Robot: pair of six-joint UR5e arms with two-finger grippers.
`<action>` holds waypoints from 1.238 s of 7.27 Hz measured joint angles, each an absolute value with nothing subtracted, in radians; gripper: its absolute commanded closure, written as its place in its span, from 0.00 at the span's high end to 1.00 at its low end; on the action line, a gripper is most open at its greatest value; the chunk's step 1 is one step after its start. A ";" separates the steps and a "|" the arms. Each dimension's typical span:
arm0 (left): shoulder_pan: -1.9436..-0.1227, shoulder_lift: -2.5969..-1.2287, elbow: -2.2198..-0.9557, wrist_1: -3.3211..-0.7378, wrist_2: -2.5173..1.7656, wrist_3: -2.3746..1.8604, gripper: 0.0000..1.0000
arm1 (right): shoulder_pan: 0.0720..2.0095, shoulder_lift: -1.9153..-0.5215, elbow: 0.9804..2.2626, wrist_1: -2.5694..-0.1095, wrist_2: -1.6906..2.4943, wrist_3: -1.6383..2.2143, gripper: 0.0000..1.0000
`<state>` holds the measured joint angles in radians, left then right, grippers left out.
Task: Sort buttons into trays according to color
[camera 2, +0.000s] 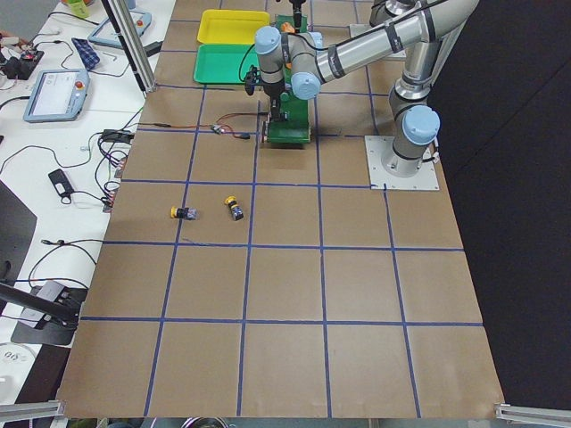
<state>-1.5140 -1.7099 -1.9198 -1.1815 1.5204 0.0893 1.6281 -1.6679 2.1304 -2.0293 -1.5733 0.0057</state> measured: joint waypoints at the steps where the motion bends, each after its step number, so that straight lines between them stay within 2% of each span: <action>1: -1.458 -1.742 -1.831 -1.235 1.553 0.168 1.00 | 1.628 -1.670 2.145 -2.047 -1.575 -0.027 1.00; 5: -1.189 -2.051 -1.460 -1.259 1.599 0.265 1.00 | 1.630 -1.686 2.151 -2.049 -1.581 -0.260 1.00; 7: -1.119 -2.133 -1.401 -1.245 1.601 0.251 1.00 | 1.634 -1.701 2.145 -1.983 -1.580 -0.280 1.00; 9: -1.078 -2.163 -1.431 -1.184 1.602 0.254 1.00 | 1.641 -1.709 2.121 -1.909 -1.572 -0.283 1.00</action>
